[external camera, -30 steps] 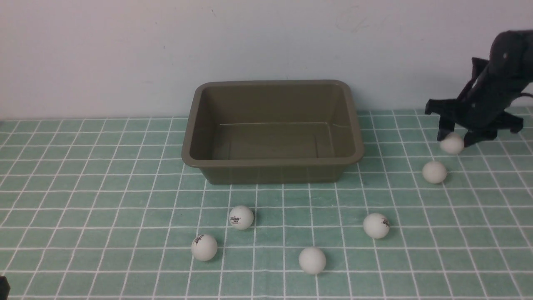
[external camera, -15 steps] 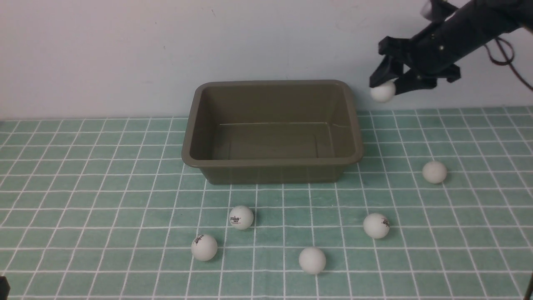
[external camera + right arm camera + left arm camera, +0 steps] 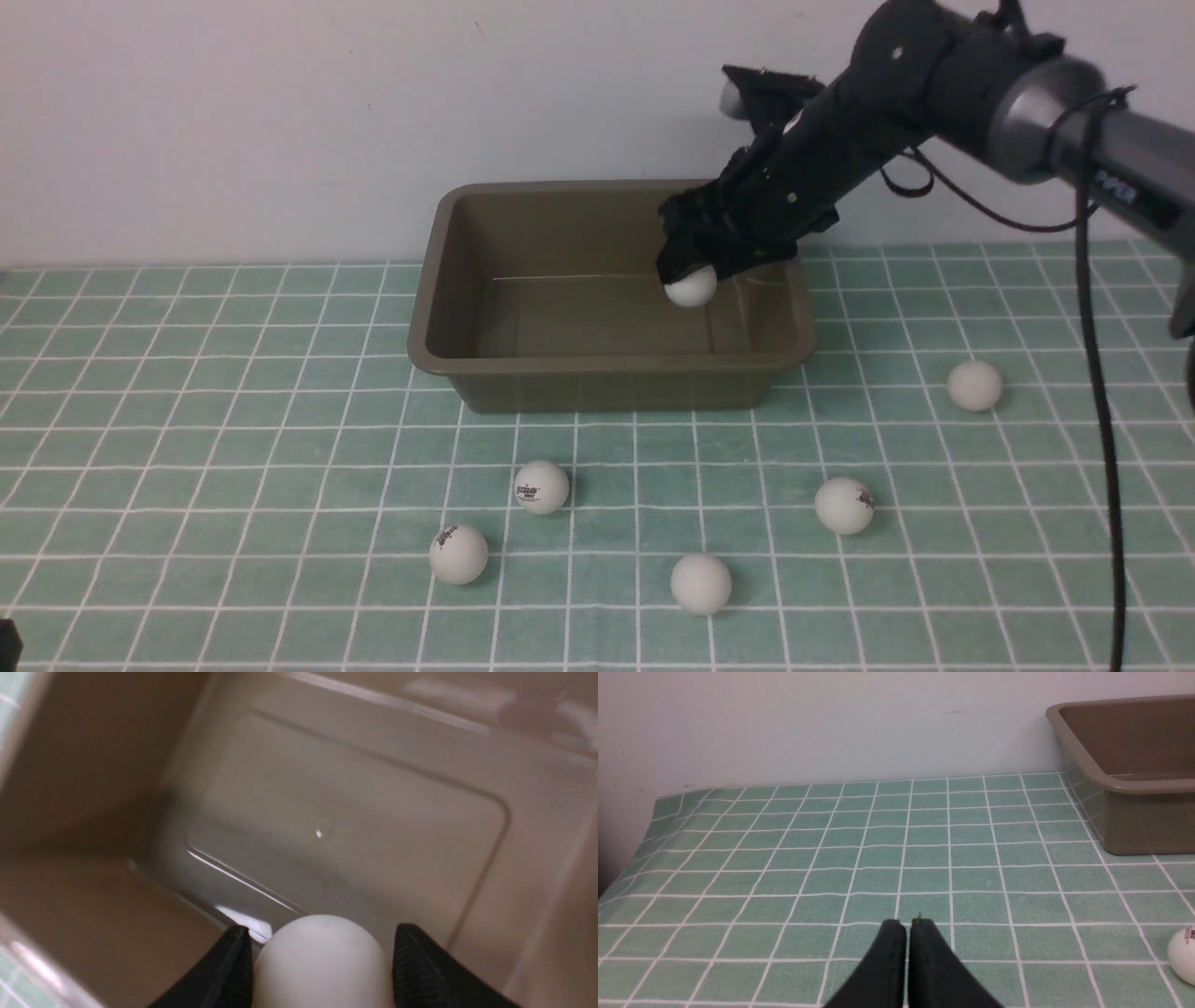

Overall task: Put the table tennis balls in the box on the green coffee tablecloth.
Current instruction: 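Release the ping pong ball into the bin and lift the gripper away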

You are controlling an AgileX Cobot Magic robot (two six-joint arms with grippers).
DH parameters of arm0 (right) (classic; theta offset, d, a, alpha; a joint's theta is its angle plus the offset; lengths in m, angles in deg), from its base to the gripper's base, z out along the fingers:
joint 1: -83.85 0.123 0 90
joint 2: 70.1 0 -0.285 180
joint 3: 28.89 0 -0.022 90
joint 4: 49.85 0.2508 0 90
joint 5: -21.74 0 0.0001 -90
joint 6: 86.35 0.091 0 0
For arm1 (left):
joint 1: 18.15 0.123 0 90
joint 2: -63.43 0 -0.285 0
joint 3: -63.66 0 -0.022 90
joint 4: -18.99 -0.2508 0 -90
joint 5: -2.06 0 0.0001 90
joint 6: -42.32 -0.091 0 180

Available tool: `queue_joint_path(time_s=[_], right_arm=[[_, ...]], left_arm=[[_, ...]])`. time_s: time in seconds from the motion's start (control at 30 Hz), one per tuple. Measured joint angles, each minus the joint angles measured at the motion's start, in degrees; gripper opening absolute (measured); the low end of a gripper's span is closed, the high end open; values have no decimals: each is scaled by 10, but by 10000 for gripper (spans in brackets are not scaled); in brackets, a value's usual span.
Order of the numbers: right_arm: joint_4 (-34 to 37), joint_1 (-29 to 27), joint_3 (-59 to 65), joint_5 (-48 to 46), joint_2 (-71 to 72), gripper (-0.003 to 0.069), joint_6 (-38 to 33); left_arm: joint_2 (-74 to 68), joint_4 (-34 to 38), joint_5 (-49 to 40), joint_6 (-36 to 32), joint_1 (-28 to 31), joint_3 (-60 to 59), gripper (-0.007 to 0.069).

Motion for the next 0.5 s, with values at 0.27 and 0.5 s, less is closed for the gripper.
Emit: queue_joint_path(time_s=[0.27, 0.5], right_arm=[[-15, 10, 0, 11, -66, 353, -3], [-12, 9, 0, 26, -67, 362, -23]], left_arm=[[0, 0, 0, 0, 0, 0, -4], [0, 0, 0, 0, 0, 0, -4]])
